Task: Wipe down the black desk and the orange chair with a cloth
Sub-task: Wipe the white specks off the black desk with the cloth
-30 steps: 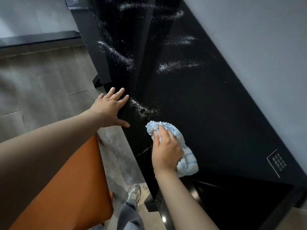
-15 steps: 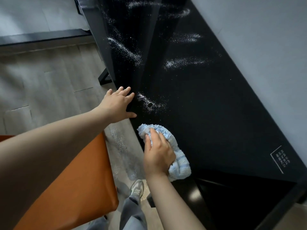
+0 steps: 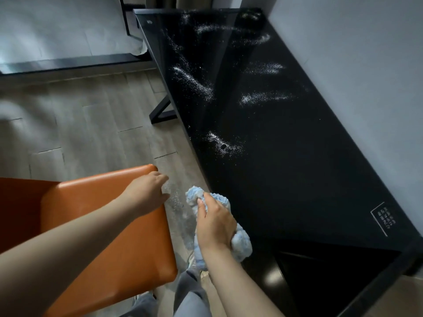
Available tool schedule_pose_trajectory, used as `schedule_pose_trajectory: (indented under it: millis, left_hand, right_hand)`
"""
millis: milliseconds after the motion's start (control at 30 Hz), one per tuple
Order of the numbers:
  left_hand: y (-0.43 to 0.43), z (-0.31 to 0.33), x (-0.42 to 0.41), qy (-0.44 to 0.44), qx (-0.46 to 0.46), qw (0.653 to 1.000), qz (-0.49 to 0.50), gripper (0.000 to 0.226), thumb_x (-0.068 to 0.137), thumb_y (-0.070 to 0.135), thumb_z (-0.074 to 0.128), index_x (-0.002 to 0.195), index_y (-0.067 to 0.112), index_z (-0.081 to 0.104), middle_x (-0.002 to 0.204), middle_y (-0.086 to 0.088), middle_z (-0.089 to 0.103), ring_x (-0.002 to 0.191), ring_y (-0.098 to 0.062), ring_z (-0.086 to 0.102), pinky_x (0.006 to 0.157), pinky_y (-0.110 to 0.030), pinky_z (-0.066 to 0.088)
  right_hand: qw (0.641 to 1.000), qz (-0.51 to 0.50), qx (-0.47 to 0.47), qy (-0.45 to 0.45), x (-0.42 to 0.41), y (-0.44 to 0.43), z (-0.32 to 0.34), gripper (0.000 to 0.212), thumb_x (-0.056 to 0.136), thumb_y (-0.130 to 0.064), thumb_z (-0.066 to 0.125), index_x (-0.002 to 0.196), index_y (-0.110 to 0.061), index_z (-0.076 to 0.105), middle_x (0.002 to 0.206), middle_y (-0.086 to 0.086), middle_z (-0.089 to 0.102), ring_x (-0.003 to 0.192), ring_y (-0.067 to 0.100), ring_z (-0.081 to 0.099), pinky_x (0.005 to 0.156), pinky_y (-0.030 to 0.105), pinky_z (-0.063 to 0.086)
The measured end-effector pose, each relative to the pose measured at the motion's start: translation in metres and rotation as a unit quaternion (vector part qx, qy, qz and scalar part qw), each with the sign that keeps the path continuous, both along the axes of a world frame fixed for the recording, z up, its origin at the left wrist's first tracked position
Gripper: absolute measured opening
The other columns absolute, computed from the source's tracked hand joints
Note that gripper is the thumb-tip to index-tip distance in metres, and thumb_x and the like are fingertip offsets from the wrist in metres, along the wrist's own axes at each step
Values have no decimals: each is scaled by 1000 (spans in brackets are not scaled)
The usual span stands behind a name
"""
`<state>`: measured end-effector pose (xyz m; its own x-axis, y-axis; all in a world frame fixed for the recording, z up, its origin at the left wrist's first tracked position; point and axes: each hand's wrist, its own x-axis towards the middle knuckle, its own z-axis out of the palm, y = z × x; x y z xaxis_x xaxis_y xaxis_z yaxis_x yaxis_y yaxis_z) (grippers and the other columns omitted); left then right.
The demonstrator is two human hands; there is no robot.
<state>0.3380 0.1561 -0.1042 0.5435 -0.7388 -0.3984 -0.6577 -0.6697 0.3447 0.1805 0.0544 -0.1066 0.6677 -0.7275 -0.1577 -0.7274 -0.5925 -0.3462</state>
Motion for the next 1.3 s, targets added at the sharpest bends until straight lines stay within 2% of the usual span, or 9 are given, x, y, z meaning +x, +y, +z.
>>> schedule_pose_trajectory:
  millis: [167, 267, 433, 533, 867, 933, 1033, 1133, 1300]
  left_hand:
    - [39, 12, -13, 15, 27, 1000, 4, 40, 92, 35, 58, 125, 12, 55, 122, -5, 58, 109, -22, 57, 89, -34, 48]
    - [58, 20, -22, 25, 17, 999, 13, 44, 92, 38, 58, 130, 15, 52, 124, -3, 58, 110, -20, 57, 90, -32, 49]
    - [78, 41, -43, 35, -7, 999, 33, 52, 92, 38, 58, 138, 17, 46, 132, -2, 55, 117, -19, 55, 93, -29, 48]
    - [88, 53, -58, 42, -17, 997, 57, 56, 92, 38, 59, 141, 16, 43, 136, -3, 53, 121, -19, 53, 95, -29, 46]
    - [124, 78, -138, 18, -26, 988, 150, 58, 90, 44, 61, 140, 19, 46, 135, 0, 55, 119, -16, 54, 93, -26, 47]
    - [133, 83, -163, 7, -18, 986, 167, 59, 89, 47, 60, 140, 20, 45, 135, 1, 54, 119, -16, 53, 92, -26, 45]
    - [149, 92, -199, -1, -11, 979, 204, 59, 88, 51, 59, 138, 22, 46, 135, 2, 54, 121, -16, 52, 92, -27, 43]
    - [170, 101, -235, 7, -7, 969, 246, 59, 87, 54, 59, 136, 23, 49, 134, 2, 56, 121, -16, 52, 96, -28, 44]
    - [221, 120, -275, 17, -20, 942, 335, 58, 87, 53, 59, 136, 24, 50, 134, 3, 55, 121, -14, 53, 99, -30, 45]
  right_hand:
    - [1000, 2, 3, -12, -13, 19, 14, 25, 98, -36, 43, 103, -23, 64, 94, -5, 70, 82, 9, 62, 67, 23, 46]
    - [1000, 2, -1, 1, -23, 25, 27, 27, 98, -37, 43, 109, -23, 64, 98, -5, 70, 87, 10, 63, 72, 26, 51]
    - [1000, 6, -8, -2, -40, 33, 56, 31, 98, -38, 43, 119, -25, 62, 107, -6, 68, 93, 10, 62, 72, 22, 46]
    - [1000, 28, 0, -8, -51, 33, 74, 31, 98, -37, 44, 120, -24, 62, 108, -6, 68, 94, 10, 62, 74, 22, 48]
    - [989, 138, -9, -59, -104, 29, 107, 31, 97, -35, 47, 123, -24, 61, 108, -6, 68, 94, 9, 62, 78, 24, 51]
    - [984, 163, -7, -78, -119, 29, 112, 29, 97, -34, 47, 119, -23, 63, 103, -6, 69, 89, 9, 62, 74, 24, 51]
    - [971, 212, -10, -109, -137, 32, 121, 21, 96, -33, 49, 101, -24, 67, 85, -9, 68, 75, 8, 61, 63, 24, 49]
    - [955, 261, -8, -138, -149, 49, 128, 18, 96, -34, 50, 93, -27, 67, 78, -12, 67, 68, 6, 59, 57, 16, 41]
    - [932, 344, 15, -110, -151, 97, 133, 22, 96, -38, 48, 104, -28, 66, 94, -10, 69, 85, 10, 63, 70, 27, 48]
